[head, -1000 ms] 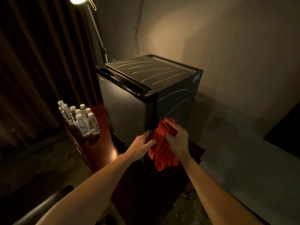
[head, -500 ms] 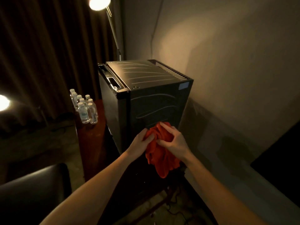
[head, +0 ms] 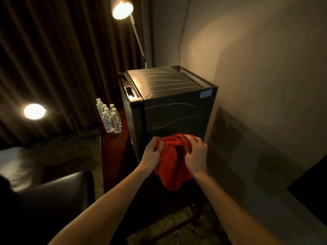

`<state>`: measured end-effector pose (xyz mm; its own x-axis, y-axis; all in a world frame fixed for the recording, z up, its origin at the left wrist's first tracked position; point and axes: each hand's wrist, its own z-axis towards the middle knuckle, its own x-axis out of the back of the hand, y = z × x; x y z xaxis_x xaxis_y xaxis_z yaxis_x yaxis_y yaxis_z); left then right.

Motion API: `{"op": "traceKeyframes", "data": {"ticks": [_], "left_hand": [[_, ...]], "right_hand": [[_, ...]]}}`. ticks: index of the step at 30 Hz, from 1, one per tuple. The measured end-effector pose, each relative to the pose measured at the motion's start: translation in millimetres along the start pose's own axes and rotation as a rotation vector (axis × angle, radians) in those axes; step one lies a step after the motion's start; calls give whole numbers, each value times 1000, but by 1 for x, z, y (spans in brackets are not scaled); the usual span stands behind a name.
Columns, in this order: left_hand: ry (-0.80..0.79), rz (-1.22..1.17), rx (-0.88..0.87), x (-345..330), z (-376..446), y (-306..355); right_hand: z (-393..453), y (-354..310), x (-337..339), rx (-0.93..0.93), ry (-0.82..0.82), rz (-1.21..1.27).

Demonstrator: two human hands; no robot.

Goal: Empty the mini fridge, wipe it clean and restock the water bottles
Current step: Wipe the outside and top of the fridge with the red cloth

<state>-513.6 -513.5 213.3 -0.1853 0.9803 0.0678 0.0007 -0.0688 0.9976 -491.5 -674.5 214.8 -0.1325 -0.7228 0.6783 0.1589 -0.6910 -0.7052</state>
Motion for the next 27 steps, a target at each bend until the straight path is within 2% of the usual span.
{"op": "traceKeyframes", "data": {"ticks": [2, 4, 6, 9, 12, 14, 17, 20, 22, 24, 27], "left_hand": [[8, 3, -38, -8, 2, 3], [10, -8, -43, -14, 6, 4], [0, -30, -19, -17, 10, 3], [8, -28, -20, -9, 18, 4], [19, 29, -95, 11, 28, 8], [46, 65, -160, 24, 36, 8], [121, 109, -238, 42, 50, 6], [175, 186, -266, 63, 66, -5], [145, 286, -247, 78, 75, -16], [67, 400, -220, 92, 81, -29], [-99, 583, -196, 111, 89, -52]], "right_hand": [[1, -7, -7, -158, 45, 191], [0, -14, -15, -233, -22, 446], [-4, -15, -27, -224, -118, 664], [-9, -10, -42, -88, -212, 771], [4, -11, -43, -55, -185, 748], [16, -15, -44, -7, -110, 633], [40, -27, -51, 98, 64, 539], [74, -42, -65, 172, 322, 533], [99, -59, -73, 167, 444, 549], [116, -79, -87, 200, 477, 486], [121, -97, -120, 458, 463, 220]]}}
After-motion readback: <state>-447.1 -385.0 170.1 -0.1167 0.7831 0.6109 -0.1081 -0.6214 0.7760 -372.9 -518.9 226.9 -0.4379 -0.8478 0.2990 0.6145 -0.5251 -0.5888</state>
